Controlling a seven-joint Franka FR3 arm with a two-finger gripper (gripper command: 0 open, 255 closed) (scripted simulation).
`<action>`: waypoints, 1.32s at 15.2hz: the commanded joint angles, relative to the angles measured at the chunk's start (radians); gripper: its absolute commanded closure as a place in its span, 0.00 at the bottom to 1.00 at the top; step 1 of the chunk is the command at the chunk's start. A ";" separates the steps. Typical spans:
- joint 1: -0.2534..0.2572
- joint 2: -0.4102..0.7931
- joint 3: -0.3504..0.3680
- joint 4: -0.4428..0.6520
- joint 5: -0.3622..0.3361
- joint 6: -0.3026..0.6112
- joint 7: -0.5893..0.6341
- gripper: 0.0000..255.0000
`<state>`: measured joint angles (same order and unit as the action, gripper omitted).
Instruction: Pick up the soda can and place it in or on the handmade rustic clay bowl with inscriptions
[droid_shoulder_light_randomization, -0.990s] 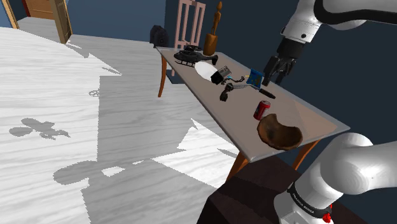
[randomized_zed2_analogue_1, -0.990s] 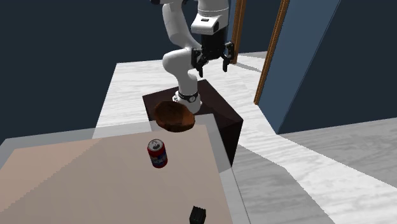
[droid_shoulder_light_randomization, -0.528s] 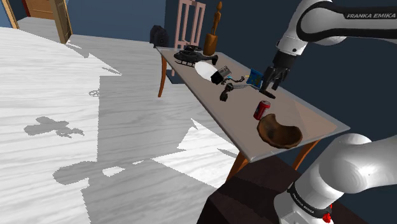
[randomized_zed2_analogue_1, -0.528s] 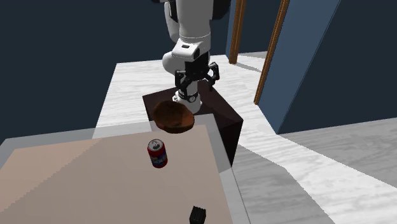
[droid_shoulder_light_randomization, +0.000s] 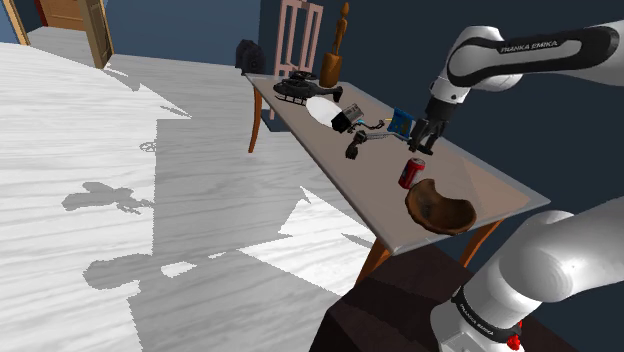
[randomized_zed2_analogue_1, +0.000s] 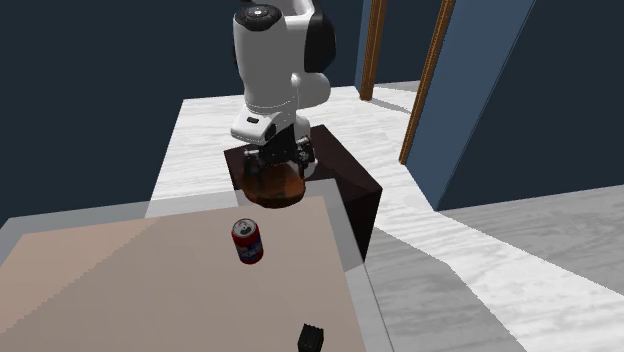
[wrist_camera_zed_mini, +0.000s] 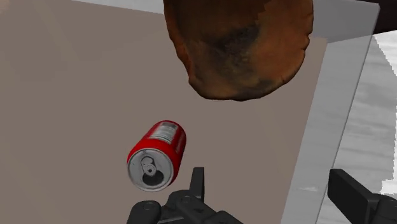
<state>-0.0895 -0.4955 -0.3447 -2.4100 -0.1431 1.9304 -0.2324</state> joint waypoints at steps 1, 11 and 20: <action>-0.004 0.059 -0.036 0.015 -0.004 0.045 -0.040 0.00; -0.012 0.359 -0.182 0.128 0.066 0.218 -0.244 0.00; -0.011 0.410 -0.191 0.081 0.092 0.310 -0.265 0.00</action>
<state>-0.1003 -0.0864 -0.5352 -2.3269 -0.0514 2.2370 -0.4965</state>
